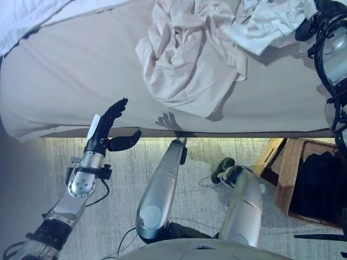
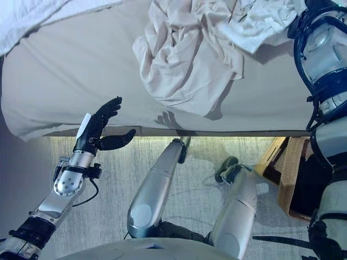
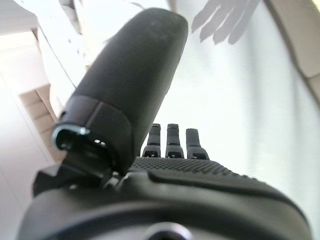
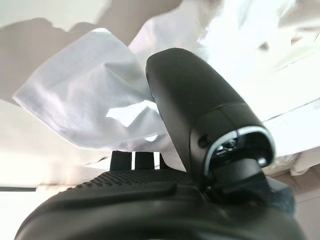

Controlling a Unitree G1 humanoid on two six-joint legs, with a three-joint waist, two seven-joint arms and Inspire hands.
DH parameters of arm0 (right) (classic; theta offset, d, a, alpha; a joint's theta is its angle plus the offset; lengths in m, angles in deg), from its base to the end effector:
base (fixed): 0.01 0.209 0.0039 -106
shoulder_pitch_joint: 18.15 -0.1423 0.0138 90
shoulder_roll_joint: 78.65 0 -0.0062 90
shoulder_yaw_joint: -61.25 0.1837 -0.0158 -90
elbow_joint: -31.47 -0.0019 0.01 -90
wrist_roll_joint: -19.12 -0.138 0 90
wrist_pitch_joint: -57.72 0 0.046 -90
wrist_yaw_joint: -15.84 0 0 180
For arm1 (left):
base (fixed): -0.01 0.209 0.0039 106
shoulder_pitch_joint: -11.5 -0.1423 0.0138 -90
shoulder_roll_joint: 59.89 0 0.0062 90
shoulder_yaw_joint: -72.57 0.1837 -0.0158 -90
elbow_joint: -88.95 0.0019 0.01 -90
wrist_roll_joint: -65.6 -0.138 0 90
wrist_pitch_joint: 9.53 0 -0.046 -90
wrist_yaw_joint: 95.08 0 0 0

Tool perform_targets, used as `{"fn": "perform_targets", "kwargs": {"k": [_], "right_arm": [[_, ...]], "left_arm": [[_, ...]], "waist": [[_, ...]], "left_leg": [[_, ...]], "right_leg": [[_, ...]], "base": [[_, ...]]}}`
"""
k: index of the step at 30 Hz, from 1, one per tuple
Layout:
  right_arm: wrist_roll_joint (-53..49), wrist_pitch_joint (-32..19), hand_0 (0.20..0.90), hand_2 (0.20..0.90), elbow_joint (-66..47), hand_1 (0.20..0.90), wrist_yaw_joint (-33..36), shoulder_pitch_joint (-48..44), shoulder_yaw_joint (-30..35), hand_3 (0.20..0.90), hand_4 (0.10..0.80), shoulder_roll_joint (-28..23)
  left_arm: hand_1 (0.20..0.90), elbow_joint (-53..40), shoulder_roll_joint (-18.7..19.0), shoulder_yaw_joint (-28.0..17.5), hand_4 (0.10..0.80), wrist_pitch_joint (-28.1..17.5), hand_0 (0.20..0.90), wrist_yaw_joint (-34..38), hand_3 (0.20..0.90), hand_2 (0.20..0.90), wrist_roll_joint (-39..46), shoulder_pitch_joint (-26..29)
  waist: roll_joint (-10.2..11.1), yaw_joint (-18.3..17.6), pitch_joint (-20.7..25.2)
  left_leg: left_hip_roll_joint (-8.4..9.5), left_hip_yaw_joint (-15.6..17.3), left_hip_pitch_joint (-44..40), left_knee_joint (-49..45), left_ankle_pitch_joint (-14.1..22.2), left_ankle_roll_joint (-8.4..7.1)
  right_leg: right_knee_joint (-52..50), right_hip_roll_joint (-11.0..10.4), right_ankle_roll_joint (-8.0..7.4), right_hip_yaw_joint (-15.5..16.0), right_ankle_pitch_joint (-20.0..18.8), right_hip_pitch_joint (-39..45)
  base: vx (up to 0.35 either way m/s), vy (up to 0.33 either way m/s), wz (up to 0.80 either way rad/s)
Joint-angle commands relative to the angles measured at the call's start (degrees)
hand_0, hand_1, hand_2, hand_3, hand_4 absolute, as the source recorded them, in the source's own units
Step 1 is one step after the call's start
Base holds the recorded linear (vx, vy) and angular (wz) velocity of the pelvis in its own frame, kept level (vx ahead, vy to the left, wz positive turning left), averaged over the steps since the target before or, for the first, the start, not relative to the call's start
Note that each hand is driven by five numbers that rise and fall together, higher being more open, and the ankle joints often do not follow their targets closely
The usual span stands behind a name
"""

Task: Pick up the clothes from the bed and place them into the basket

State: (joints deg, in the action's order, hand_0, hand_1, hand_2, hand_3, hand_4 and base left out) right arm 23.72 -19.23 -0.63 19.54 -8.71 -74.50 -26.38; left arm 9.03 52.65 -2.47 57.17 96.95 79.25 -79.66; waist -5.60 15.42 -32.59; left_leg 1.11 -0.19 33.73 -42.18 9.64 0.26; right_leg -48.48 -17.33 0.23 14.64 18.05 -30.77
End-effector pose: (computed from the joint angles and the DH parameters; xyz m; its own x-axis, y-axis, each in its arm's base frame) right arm 0.3379 -0.2924 0.3076 0.8894 -0.3763 0.2597 0.3570 0.2165 -0.9087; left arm 0.1891 0.2412 0.0452 0.9887 -0.0652 0.1349 0.0082 0.9224 0.3861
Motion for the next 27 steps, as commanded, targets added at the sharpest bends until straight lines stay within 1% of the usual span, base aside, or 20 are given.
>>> {"fn": "perform_targets", "kwargs": {"k": [1,3,4,6,8,11,14,15,16,19,20,21,22,23,24,27], "right_arm": [[2.68,-5.06,0.300,0.300,-1.13,0.300,0.84,-4.50,1.23,0.200,0.100,-7.60],[2.63,-6.31,0.300,0.300,-0.41,0.300,0.16,-3.90,1.78,0.200,0.100,-8.35],[2.68,-6.59,0.300,0.300,-0.39,0.300,-0.06,-3.67,2.13,0.200,0.100,-8.50],[2.22,-7.45,0.300,0.300,-0.37,0.300,-0.28,-3.08,2.54,0.200,0.100,-9.11],[1.93,-8.43,0.300,0.300,-1.21,0.300,-1.43,-1.77,3.50,0.200,0.100,-10.85],[1.84,-9.51,0.300,0.300,-1.60,0.300,-2.43,-0.31,4.44,0.200,0.100,-12.16],[0.07,-10.04,0.300,0.300,-3.56,0.300,-4.14,1.95,6.14,0.200,0.100,-14.10],[-0.22,-10.18,0.300,0.300,-3.71,0.300,-4.21,2.17,6.37,0.200,0.100,-14.23],[-0.89,-11.02,0.300,0.300,-5.07,0.300,-4.56,4.04,8.05,0.200,0.100,-15.17],[-0.46,-12.06,0.300,0.300,-7.23,0.300,-4.18,7.27,10.34,0.200,0.100,-16.28],[0.25,-12.97,0.300,0.300,-9.29,0.300,-4.27,9.88,11.99,0.200,0.100,-17.52],[0.29,-12.96,0.300,0.300,-9.38,0.300,-4.26,10.18,12.26,0.200,0.100,-17.55],[1.16,-13.50,0.300,0.300,-11.48,0.300,-3.91,13.07,13.95,0.200,0.100,-18.70],[1.22,-14.12,0.300,0.300,-14.85,0.300,-3.24,17.81,17.03,0.200,0.100,-20.45],[1.29,-14.08,0.300,0.300,-15.10,0.300,-3.22,18.61,17.78,0.200,0.100,-20.49],[1.04,-14.89,0.300,0.300,-18.92,0.300,-1.99,25.86,24.10,0.200,0.100,-22.34]], "left_arm": [[0.900,-0.98,0.51,-3.42,0.800,-0.67,0.900,-0.19,0.900,0.900,1.92,0.56],[0.900,-0.07,0.34,-2.93,0.800,1.26,0.900,-0.35,0.900,0.900,1.07,0.84],[0.900,0.53,0.32,-2.78,0.800,1.53,0.900,-0.36,0.900,0.900,0.96,0.97],[0.900,1.76,0.18,-2.60,0.800,1.59,0.900,-0.34,0.900,0.900,0.96,0.98],[0.900,2.60,-0.38,-2.79,0.800,2.50,0.900,-1.00,0.900,0.900,0.98,0.95],[0.900,3.25,-0.96,-2.75,0.800,3.61,0.900,-1.58,0.900,0.900,0.03,0.93],[0.900,5.42,-1.73,-2.66,0.800,4.51,0.900,-2.77,0.900,0.900,-1.04,0.50],[0.900,5.66,-1.78,-2.57,0.800,4.52,0.900,-2.74,0.900,0.900,-1.09,0.49],[0.900,6.89,-2.19,-2.29,0.800,4.55,0.900,-2.98,0.900,0.900,-1.53,0.44],[0.900,8.48,-2.58,-2.17,0.800,3.98,0.900,-3.17,0.900,0.900,-2.36,0.51],[0.900,9.16,-2.82,-2.08,0.800,4.14,0.900,-2.89,0.900,0.900,-2.68,0.85],[0.900,9.17,-2.75,-2.02,0.800,4.14,0.900,-2.88,0.900,0.900,-2.68,0.86],[0.900,9.56,-2.91,-2.11,0.800,4.17,0.900,-2.99,0.900,0.900,-2.83,1.26],[0.900,10.50,-3.25,-2.64,0.800,4.09,0.900,-2.75,0.900,0.900,-3.27,1.75],[0.900,10.53,-3.09,-2.51,0.800,4.06,0.900,-2.74,0.900,0.900,-3.28,1.78],[0.900,12.34,-2.86,-2.66,0.800,3.47,0.900,-2.29,0.900,0.900,-4.04,2.62]], "waist": [[1.53,-0.49,3.97],[2.23,-0.85,5.37],[2.39,-1.06,6.00],[3.01,-1.54,7.20],[4.16,-2.42,9.54],[5.09,-3.22,11.56],[6.47,-5.04,15.05],[6.57,-5.21,15.33],[7.10,-6.52,17.22],[7.74,-8.08,19.26],[8.08,-9.34,20.64],[8.15,-9.27,20.71],[8.32,-10.38,21.52],[8.27,-12.27,22.69],[8.42,-12.10,22.72],[8.51,-14.62,24.06]], "left_leg": [[0.22,1.05,-7.71,3.45,1.38,0.15],[-0.35,1.07,-10.23,4.65,1.30,-0.13],[-0.63,1.37,-10.70,6.35,-0.62,0.11],[-1.06,1.50,-12.78,8.11,-0.83,-0.06],[-1.52,2.09,-16.59,11.16,-0.90,-0.46],[-1.94,2.72,-19.45,13.49,-0.83,-0.62],[-2.70,4.25,-25.03,18.80,-1.24,-1.13],[-2.79,4.41,-25.57,19.35,-1.29,-1.19],[-3.07,5.33,-28.08,22.07,-1.35,-1.34],[-3.29,6.54,-30.22,24.56,-1.49,-1.32],[-3.53,7.33,-31.20,26.27,-2.02,-1.30],[-3.52,7.35,-31.21,26.38,-2.08,-1.30],[-3.73,7.90,-32.17,27.76,-2.36,-1.26],[-4.15,8.71,-33.37,29.93,-2.99,-1.38],[-4.15,8.76,-33.47,30.07,-3.05,-1.38],[-4.50,9.86,-35.18,32.85,-3.78,-1.50]], "right_leg": [[2.79,4.33,2.38,4.91,-0.64,9.25],[5.62,4.75,2.43,5.08,-1.21,12.43],[7.67,4.91,2.96,5.76,-3.04,13.10],[10.13,5.29,2.73,5.65,-3.73,15.18],[15.42,6.03,2.29,5.37,-4.87,19.55],[18.91,6.55,1.86,5.21,-5.71,22.42],[25.47,7.88,0.67,4.17,-7.32,27.25],[26.07,8.00,0.58,4.05,-7.45,27.68],[28.53,8.43,-0.11,3.33,-8.27,29.27],[30.46,8.76,-0.88,2.39,-9.25,30.20],[31.85,9.05,-1.35,1.63,-10.04,30.47],[31.94,9.07,-1.35,1.62,-10.10,30.47],[33.07,9.17,-1.90,0.74,-10.80,30.71],[34.56,9.37,-2.78,-0.43,-11.83,30.74],[34.67,9.40,-2.79,-0.46,-11.90,30.80],[36.87,9.75,-3.99,-2.36,-13.40,30.88]], "base": [[0.106,0.028,-0.09],[0.077,0.024,-0.14],[0.016,0.026,-0.18],[0.051,0.030,-0.14],[0.112,0.028,-0.21],[0.106,0.018,-0.17],[0.140,0.042,-0.18],[0.184,0.053,-0.14],[0.163,0.048,-0.13],[0.105,0.036,-0.16],[0.069,0.028,-0.21],[0.043,0.034,-0.12],[0.024,0.045,-0.16],[0.024,0.045,-0.22],[0.015,0.043,-0.37],[-0.005,0.035,-0.37]]}}
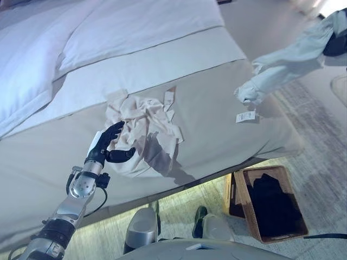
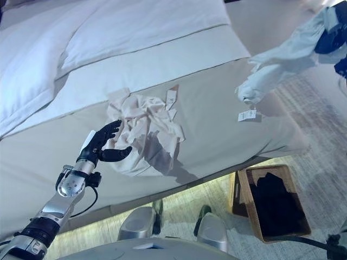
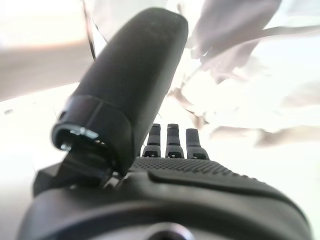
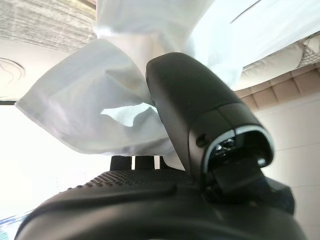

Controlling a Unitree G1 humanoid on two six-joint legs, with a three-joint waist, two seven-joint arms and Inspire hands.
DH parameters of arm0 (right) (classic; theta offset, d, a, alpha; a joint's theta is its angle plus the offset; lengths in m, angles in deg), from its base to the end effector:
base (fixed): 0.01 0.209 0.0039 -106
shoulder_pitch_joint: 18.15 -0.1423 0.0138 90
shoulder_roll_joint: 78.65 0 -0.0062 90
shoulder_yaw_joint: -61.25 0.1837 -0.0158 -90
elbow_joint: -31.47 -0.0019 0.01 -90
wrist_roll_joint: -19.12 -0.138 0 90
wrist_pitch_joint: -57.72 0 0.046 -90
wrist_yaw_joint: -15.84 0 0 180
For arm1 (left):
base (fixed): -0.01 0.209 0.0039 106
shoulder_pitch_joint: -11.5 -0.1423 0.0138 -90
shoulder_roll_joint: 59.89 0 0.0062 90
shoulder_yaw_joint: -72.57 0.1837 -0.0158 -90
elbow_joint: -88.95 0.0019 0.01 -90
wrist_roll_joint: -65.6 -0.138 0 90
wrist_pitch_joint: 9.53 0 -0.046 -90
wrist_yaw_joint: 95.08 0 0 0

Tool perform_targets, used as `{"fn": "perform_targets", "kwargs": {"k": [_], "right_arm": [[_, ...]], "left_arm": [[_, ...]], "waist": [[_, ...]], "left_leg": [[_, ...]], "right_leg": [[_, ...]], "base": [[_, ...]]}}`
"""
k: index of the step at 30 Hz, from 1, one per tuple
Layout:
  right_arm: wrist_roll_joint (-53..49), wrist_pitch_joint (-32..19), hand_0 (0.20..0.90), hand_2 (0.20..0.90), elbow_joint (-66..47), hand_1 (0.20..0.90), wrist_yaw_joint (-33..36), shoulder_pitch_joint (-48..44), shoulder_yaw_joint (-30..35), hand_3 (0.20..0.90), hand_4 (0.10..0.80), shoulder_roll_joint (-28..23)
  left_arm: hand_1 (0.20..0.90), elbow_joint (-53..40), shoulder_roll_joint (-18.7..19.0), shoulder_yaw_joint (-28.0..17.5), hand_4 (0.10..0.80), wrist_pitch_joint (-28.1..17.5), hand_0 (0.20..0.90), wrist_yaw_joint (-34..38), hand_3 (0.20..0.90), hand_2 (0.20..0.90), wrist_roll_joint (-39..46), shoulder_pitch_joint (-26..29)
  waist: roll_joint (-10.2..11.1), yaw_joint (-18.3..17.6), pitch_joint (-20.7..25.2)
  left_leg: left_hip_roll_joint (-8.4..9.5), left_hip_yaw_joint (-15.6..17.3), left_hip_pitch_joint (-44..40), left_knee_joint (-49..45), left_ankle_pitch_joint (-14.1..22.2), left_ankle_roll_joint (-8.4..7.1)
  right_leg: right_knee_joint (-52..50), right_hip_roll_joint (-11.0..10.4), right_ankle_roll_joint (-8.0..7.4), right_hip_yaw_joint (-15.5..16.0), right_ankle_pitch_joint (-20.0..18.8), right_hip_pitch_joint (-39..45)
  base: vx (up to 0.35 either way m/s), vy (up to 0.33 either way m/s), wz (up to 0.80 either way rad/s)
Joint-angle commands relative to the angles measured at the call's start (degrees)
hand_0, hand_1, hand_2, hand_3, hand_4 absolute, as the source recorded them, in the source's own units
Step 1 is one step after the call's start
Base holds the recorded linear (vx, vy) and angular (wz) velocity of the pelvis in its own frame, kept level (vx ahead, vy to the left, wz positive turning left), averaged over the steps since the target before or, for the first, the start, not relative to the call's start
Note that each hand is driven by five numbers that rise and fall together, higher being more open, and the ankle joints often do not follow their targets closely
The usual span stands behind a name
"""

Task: Pick up the clothes from the bed and place them into the basket

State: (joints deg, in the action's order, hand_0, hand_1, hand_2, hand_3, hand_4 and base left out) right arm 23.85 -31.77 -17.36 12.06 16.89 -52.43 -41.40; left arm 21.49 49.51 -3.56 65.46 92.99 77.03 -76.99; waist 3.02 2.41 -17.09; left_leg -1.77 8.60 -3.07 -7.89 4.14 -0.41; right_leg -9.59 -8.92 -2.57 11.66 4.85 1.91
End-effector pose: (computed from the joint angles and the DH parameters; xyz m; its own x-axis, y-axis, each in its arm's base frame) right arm 0.2816 -0.3541 0.2806 0.9388 -0.2643 0.2209 0.2917 0.2692 -0.9178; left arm 0.1914 0.2575 0.0144 0.9899 0.0452 -0.1341 0.0186 0.8979 0.4398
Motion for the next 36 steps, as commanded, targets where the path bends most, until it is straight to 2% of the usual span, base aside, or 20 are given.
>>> {"fn": "perform_targets", "kwargs": {"k": [1,4,7,9,13,17,22,25,33,36], "right_arm": [[0.67,-2.42,0.300,0.300,-3.93,0.300,5.59,3.12,4.76,0.200,0.100,-7.82],[0.10,-2.53,0.300,0.300,-6.59,0.300,6.21,9.86,11.06,0.200,0.100,-8.31],[0.55,-2.91,0.300,0.300,-12.47,0.300,7.05,24.58,24.12,0.200,0.100,-7.57],[0.61,-3.27,0.300,0.300,-14.27,0.300,7.37,29.77,28.66,0.200,0.100,-6.83],[0.39,-4.19,0.300,0.300,-20.11,0.300,7.91,43.34,40.06,0.200,0.100,-2.94],[1.94,-5.07,0.300,0.300,-24.50,0.300,8.50,52.33,46.11,0.200,0.100,2.07],[1.32,-5.99,0.300,0.300,-25.84,0.300,7.65,58.18,50.46,0.200,0.100,6.06],[1.08,-6.43,0.300,0.300,-25.56,0.300,6.26,59.25,50.70,0.200,0.100,7.64],[-0.95,-6.50,0.300,0.300,-22.00,0.300,1.52,58.00,47.36,0.200,0.100,9.46],[-0.71,-5.49,0.300,0.300,-18.96,0.300,0.70,55.79,43.65,0.200,0.100,10.65]], "left_arm": [[0.900,0.44,0.45,-1.90,0.800,-4.65,0.900,1.62,0.900,0.900,-1.98,0.28],[0.900,1.49,0.76,-2.25,0.800,-4.52,0.900,1.68,0.900,0.900,-2.25,0.89],[0.900,3.72,0.43,-3.76,0.800,-4.45,0.900,1.43,0.900,0.900,-2.82,2.25],[0.900,3.99,0.42,-3.90,0.800,-4.26,0.900,1.21,0.900,0.900,-3.08,2.69],[0.900,5.60,-0.51,-4.98,0.800,-4.89,0.900,0.73,0.900,0.900,-3.60,2.77],[0.900,6.74,-1.74,-5.94,0.800,-5.07,0.900,0.69,0.900,0.900,-4.52,2.35],[0.900,7.07,-2.50,-6.70,0.800,-4.88,0.900,0.54,0.900,0.900,-5.79,2.08],[0.900,7.13,-2.56,-6.91,0.800,-4.71,0.900,0.19,0.900,0.900,-6.26,2.21],[0.900,7.30,-3.07,-6.22,0.800,-4.50,0.900,-0.79,0.900,0.900,-6.83,2.61],[0.900,7.16,-2.87,-5.65,0.800,-3.83,0.900,-1.72,0.900,0.900,-7.38,3.03]], "waist": [[-0.11,-2.48,8.94],[0.00,-3.92,9.60],[-0.24,-6.87,10.47],[-0.22,-7.65,10.70],[-0.37,-9.97,11.32],[-0.65,-11.97,11.65],[-0.91,-13.50,11.86],[-1.00,-13.98,11.84],[-1.21,-14.04,12.24],[-1.44,-13.52,12.08]], "left_leg": [[-1.71,1.52,1.08,-0.70,1.63,-0.79],[-1.87,2.27,0.23,0.46,1.49,-0.80],[-2.07,3.33,-0.82,2.83,0.97,-0.71],[-2.19,3.73,-1.06,3.25,1.00,-0.64],[-2.53,4.96,-1.78,3.93,1.23,-0.46],[-2.69,5.72,-2.23,4.81,1.03,-0.43],[-2.95,6.46,-2.49,5.21,0.99,-0.44],[-3.13,6.84,-2.52,5.26,0.85,-0.52],[-3.45,7.22,-2.47,5.28,0.65,-1.00],[-3.67,7.19,-2.21,4.85,0.61,-1.18]], "right_leg": [[-1.51,1.53,-1.54,-0.11,-0.55,-1.91],[-0.65,1.80,-2.07,-1.29,-1.17,-2.04],[0.02,2.69,-2.74,-3.48,-1.58,-2.60],[0.05,3.06,-2.75,-4.24,-1.51,-2.81],[0.29,4.09,-2.71,-6.34,-1.46,-3.23],[0.79,5.29,-2.52,-7.95,-1.54,-3.42],[0.71,6.30,-2.40,-9.12,-1.39,-3.92],[1.06,6.65,-2.32,-9.57,-1.65,-4.01],[2.19,7.19,-2.04,-9.91,-2.02,-3.78],[2.15,7.25,-1.77,-9.55,-1.88,-3.75]], "base": [[-0.016,0.032,-0.37],[-0.020,0.019,-0.36],[-0.055,0.008,-0.31],[-0.046,-0.008,-0.27],[-0.039,-0.030,-0.28],[-0.019,-0.041,-0.20],[-0.019,-0.055,-0.16],[-0.031,-0.061,-0.05],[-0.015,-0.071,-0.06],[-0.039,-0.095,0.01]]}}
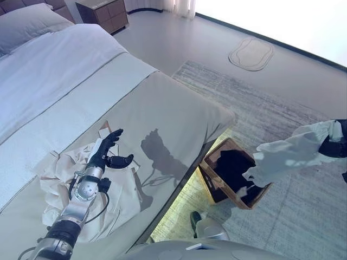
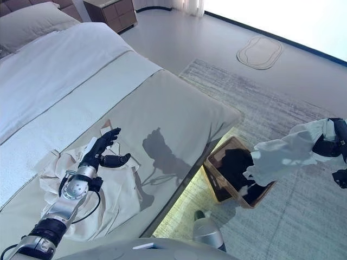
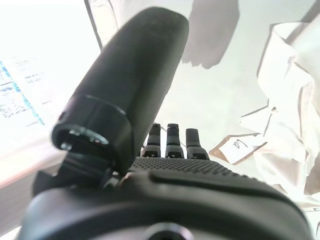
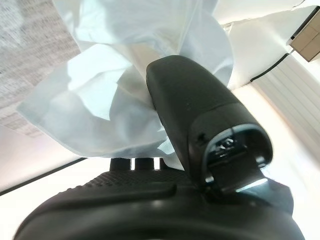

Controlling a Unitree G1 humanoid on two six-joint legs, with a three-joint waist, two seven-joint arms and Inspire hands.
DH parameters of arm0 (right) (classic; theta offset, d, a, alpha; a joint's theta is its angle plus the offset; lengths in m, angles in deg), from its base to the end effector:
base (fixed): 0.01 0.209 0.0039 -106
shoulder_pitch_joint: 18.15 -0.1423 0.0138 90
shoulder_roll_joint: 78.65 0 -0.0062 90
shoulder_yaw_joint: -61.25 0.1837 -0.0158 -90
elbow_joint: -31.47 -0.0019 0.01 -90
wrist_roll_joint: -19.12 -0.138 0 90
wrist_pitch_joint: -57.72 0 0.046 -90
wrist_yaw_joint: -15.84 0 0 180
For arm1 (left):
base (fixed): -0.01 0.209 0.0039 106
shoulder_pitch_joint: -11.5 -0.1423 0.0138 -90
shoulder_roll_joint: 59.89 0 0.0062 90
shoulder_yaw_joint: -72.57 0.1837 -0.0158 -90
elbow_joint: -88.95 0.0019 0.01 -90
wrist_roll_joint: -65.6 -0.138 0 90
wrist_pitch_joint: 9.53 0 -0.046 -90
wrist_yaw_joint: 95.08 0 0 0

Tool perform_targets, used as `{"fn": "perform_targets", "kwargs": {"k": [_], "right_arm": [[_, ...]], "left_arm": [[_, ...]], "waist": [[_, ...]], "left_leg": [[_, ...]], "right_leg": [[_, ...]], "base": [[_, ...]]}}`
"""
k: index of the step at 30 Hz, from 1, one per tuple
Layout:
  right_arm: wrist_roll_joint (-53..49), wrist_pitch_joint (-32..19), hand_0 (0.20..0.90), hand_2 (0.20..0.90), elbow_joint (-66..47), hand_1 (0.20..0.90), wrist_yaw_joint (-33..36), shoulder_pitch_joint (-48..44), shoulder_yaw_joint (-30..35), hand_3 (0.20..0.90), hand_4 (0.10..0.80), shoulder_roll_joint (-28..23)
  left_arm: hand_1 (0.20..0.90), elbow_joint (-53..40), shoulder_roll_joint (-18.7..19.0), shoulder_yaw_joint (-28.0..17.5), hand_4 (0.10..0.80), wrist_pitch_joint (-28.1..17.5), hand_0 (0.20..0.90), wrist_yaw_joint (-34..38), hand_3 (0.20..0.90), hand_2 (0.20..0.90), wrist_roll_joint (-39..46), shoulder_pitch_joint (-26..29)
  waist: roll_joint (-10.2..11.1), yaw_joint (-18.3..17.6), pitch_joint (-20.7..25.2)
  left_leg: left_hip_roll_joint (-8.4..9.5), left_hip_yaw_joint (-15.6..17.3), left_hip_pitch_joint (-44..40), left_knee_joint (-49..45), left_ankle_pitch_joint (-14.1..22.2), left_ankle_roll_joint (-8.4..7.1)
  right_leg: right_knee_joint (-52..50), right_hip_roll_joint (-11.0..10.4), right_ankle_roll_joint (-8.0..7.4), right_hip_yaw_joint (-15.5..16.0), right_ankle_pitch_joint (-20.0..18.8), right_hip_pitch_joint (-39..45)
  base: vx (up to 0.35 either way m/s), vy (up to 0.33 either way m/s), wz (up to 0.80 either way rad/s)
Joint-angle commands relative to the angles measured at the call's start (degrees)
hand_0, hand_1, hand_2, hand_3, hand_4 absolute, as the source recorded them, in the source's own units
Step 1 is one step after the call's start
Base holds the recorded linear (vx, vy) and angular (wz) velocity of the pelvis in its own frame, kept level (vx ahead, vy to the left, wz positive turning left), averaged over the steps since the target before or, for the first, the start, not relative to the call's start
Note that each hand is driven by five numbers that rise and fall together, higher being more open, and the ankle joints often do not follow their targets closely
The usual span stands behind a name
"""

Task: Pick up the clothes from the bed and place them into the basket

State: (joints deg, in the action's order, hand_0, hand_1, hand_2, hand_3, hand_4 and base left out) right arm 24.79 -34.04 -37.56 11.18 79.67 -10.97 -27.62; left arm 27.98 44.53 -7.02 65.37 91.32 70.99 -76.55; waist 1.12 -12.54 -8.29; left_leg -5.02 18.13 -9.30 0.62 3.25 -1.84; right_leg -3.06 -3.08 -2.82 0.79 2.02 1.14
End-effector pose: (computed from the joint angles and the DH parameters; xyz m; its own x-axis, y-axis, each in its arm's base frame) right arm 0.1539 -0.3945 0.1183 0.8928 -0.4274 -0.1424 0.1036 0.5026 -0.8583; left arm 0.1873 0.2563 -0.0040 0.9756 0.0823 -0.2036 0.0209 0.8882 0.4590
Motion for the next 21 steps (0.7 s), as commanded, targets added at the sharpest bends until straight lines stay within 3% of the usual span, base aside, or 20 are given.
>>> {"fn": "perform_targets", "kwargs": {"k": [1,21], "right_arm": [[-1.69,-2.71,0.300,0.300,2.25,0.300,1.60,-7.68,1.22,0.200,0.100,-2.96],[-0.58,2.92,0.300,0.300,20.27,0.300,4.78,-20.16,-11.97,0.200,0.100,-0.75]], "left_arm": [[0.900,0.56,2.34,-1.88,0.800,-3.57,0.900,-0.31,0.900,0.900,-1.21,2.79],[0.900,-1.62,3.18,2.08,0.800,-1.37,0.900,-1.18,0.900,0.900,-0.36,5.05]], "waist": [[0.36,1.62,3.22],[-2.54,4.84,1.75]], "left_leg": [[-0.43,-2.38,4.16,-3.85,1.54,0.22],[-0.38,-3.53,4.82,-2.63,0.49,-0.70]], "right_leg": [[-4.44,1.37,-1.45,1.46,0.98,-3.02],[-3.06,0.24,-1.14,4.59,0.85,-2.47]], "base": [[-0.037,-0.062,-0.01],[-0.028,-0.034,0.05]]}}
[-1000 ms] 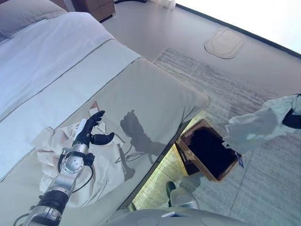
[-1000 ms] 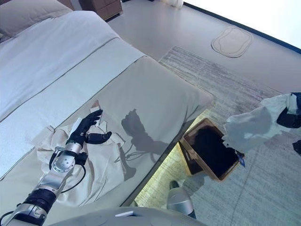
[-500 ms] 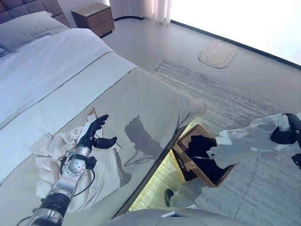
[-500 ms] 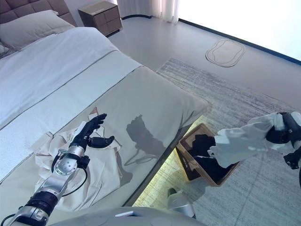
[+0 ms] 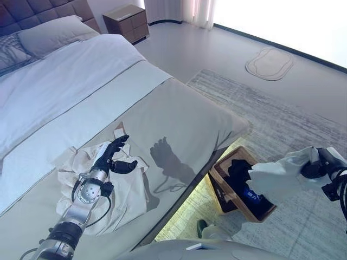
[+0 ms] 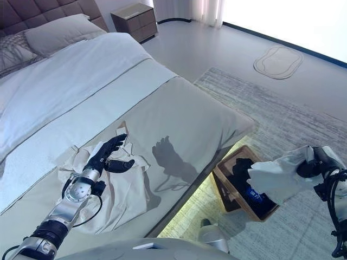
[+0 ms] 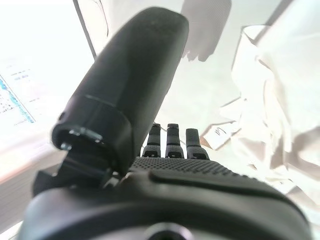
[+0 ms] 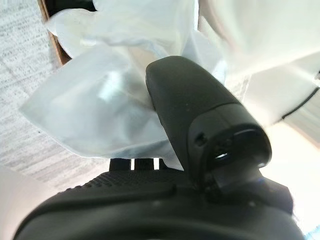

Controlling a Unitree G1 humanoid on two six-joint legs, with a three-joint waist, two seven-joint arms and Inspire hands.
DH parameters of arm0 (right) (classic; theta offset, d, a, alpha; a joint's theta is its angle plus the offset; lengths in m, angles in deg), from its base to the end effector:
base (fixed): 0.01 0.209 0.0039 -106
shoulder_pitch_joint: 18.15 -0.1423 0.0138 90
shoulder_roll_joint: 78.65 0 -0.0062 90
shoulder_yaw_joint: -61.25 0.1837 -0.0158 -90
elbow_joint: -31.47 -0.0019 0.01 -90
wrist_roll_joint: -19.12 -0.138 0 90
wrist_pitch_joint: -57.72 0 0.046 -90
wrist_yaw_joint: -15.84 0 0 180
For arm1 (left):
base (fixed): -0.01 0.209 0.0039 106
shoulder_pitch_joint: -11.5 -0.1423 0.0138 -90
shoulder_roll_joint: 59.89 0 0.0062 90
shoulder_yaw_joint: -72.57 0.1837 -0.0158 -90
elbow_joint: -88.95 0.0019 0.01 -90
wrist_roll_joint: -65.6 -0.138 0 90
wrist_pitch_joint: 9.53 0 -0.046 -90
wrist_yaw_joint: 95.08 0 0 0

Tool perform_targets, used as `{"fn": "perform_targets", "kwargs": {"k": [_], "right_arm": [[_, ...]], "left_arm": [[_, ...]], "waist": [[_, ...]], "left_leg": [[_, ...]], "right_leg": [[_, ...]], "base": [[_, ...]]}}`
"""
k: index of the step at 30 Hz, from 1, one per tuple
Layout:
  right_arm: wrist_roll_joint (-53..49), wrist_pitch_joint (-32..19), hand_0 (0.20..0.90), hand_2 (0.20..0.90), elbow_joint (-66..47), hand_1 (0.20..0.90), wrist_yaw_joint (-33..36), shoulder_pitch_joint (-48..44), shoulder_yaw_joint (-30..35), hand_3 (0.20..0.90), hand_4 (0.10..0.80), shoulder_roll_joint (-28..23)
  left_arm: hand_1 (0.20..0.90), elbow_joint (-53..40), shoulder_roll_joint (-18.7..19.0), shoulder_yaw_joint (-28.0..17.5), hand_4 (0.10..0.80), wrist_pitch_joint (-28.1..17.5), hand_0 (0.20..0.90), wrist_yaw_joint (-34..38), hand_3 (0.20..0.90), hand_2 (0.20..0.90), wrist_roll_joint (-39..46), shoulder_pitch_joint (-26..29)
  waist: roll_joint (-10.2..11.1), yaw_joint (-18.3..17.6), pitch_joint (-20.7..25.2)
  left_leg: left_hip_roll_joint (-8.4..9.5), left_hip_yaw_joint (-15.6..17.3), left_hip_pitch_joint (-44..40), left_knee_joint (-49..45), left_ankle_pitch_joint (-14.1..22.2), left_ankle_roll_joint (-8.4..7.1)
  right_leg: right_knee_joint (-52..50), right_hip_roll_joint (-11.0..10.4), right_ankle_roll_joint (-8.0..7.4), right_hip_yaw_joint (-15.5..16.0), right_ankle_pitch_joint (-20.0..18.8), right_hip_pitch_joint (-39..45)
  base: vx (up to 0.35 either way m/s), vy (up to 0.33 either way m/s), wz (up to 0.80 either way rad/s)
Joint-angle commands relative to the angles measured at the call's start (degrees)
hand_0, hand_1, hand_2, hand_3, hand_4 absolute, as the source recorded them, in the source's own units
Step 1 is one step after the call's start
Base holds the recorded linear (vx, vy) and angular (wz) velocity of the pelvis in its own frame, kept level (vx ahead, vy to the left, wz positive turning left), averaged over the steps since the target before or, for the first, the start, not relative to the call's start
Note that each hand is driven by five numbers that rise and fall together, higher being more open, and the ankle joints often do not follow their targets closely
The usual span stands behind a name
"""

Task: Pick up the clothes from the bed and place them into the basket

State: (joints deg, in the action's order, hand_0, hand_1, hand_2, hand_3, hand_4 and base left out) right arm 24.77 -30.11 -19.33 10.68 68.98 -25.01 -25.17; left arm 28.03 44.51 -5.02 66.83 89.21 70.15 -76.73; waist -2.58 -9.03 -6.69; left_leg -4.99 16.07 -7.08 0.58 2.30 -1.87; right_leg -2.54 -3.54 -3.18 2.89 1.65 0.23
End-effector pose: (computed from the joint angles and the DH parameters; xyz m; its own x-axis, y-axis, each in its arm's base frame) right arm 0.1669 -0.3947 0.0688 0.7730 -0.4944 -0.3976 -0.0342 0.5933 -0.8043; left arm 0.1850 0.2517 -0.0088 0.9642 0.0299 -0.2636 0.0993 0.8807 0.4632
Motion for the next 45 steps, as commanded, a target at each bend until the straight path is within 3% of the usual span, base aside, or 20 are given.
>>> {"fn": "perform_targets", "kwargs": {"k": [1,11,12,13,22,34,45], "right_arm": [[-0.52,-0.89,0.300,0.300,2.27,0.300,5.30,-9.71,1.89,0.200,0.100,-3.21],[-1.02,0.67,0.300,0.300,6.32,0.300,7.00,-13.48,0.46,0.200,0.100,-4.32],[-0.54,0.94,0.564,0.564,6.71,0.564,7.18,-13.74,0.34,0.507,0.407,-4.46],[-0.20,1.22,0.900,0.900,6.92,0.900,7.38,-13.88,0.23,0.900,0.800,-4.53],[0.67,1.88,0.900,0.900,7.63,0.900,7.39,-13.89,0.25,0.900,0.800,-4.67],[1.10,0.91,0.900,0.900,4.50,0.900,7.26,-11.30,0.76,0.900,0.800,-4.14],[0.77,-4.89,0.900,0.900,-6.37,0.900,12.85,-13.85,0.44,0.900,0.800,-1.89]], "left_arm": [[0.900,-1.67,3.22,0.11,0.800,-2.82,0.900,0.97,0.900,0.900,0.51,5.25],[0.900,-2.46,3.45,0.92,0.800,-3.16,0.900,0.84,0.900,0.900,1.37,5.35],[0.900,-2.40,3.33,0.94,0.800,-3.26,0.900,0.80,0.900,0.900,1.36,5.35],[0.900,-2.44,3.27,0.94,0.800,-3.25,0.900,0.68,0.900,0.900,1.40,5.30],[0.900,-2.77,2.66,1.22,0.800,-3.47,0.900,0.47,0.900,0.900,1.44,4.69],[0.900,-2.87,2.48,0.58,0.800,-3.26,0.900,1.27,0.900,0.900,1.41,3.62],[0.900,-1.61,1.53,-1.87,0.800,-3.66,0.900,3.06,0.900,0.900,0.77,1.53]], "waist": [[1.11,1.35,0.11],[-0.68,2.21,-1.23],[-0.85,2.24,-1.29],[-1.00,2.25,-1.32],[-1.67,2.20,-1.48],[-0.04,2.24,-1.41],[1.25,5.02,-1.05]], "left_leg": [[-0.39,-1.49,2.60,-2.50,1.38,-0.68],[0.08,-2.38,3.09,-1.90,0.69,-1.02],[0.15,-2.45,3.07,-1.82,0.65,-1.09],[0.18,-2.48,3.04,-1.79,0.61,-1.15],[0.15,-2.43,2.72,-1.58,0.33,-1.45],[-0.19,-2.11,2.13,-1.54,0.57,-1.30],[0.34,-4.45,1.49,-0.43,-0.02,-1.05]], "right_leg": [[-3.58,0.70,-0.78,2.55,1.22,-1.56],[-4.12,0.22,-0.39,3.78,1.76,-1.88],[-4.13,0.21,-0.35,3.86,1.82,-1.85],[-4.13,0.17,-0.32,3.93,1.86,-1.82],[-3.62,-0.08,-0.21,4.19,1.78,-1.24],[-3.31,0.00,-0.31,4.04,1.65,-0.56],[-3.36,0.14,-0.04,6.21,2.47,1.45]], "base": [[-0.041,-0.022,0.05],[-0.025,-0.010,0.04],[-0.003,0.006,0.04],[0.003,0.007,0.06],[0.010,0.010,0.05],[0.007,0.002,0.00],[0.026,0.025,0.04]]}}
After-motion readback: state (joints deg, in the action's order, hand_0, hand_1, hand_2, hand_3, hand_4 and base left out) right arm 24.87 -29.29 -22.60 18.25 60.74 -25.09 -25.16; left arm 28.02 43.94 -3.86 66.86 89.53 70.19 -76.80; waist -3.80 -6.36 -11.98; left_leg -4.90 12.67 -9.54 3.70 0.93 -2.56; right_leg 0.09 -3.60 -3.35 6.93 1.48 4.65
